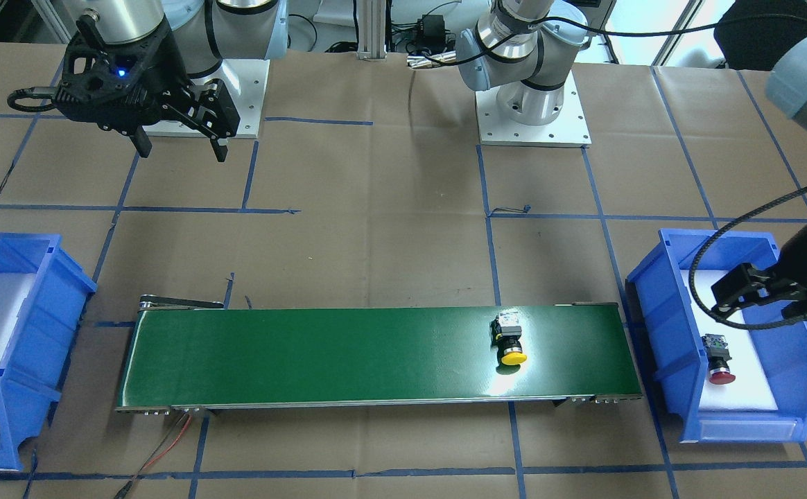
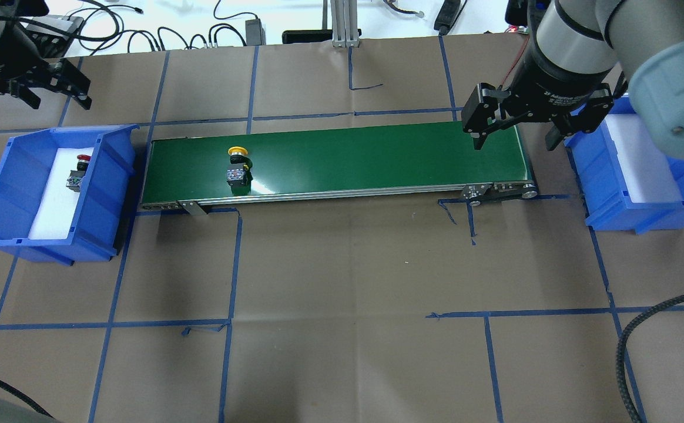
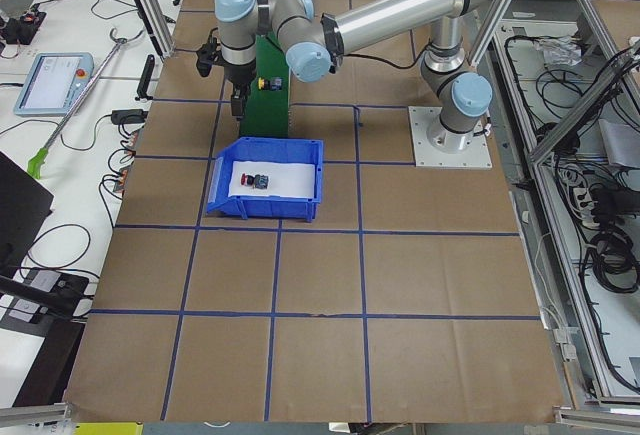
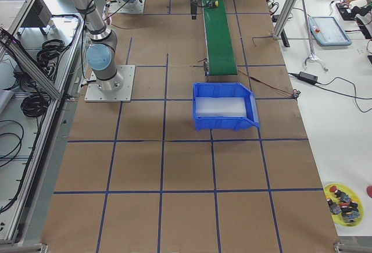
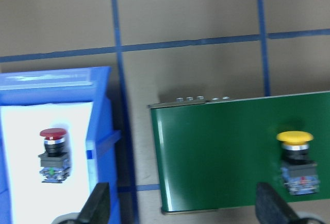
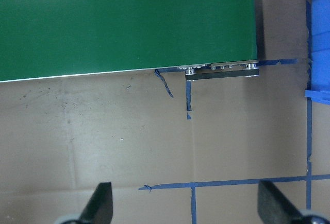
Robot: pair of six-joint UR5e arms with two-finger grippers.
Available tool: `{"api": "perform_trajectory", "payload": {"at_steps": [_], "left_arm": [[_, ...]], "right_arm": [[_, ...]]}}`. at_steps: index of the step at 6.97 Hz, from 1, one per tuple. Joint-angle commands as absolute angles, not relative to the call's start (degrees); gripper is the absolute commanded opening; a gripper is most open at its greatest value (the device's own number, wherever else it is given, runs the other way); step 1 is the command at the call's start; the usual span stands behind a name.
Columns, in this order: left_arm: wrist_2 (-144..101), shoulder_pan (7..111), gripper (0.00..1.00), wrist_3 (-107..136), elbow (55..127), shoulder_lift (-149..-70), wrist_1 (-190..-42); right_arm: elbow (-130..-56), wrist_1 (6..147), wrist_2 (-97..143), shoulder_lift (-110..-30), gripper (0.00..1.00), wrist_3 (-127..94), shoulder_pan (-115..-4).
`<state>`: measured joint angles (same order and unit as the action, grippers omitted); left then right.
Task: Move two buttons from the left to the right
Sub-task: 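Open the left gripper and raise it back over the blue bin, then lower the left gripper into the bin and grasp the red-capped button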
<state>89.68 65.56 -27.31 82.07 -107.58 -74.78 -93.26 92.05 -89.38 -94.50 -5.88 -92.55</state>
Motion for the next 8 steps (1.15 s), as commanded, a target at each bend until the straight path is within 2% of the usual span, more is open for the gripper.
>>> {"api": "perform_trajectory", "payload": {"at_steps": [1,8], "left_arm": [[89.6,59.3,1.0,-34.2,82.5,-108.5,-74.1],[89.2,59.2,1.0,-34.8,86.0,-119.2,-62.9]], "right_arm": [[-93.1,92.0,-89.4,-94.5,1.0,-5.9,-92.5],[-93.1,92.1,-89.4,-94.4,1.0,-5.9,-92.5]]}}
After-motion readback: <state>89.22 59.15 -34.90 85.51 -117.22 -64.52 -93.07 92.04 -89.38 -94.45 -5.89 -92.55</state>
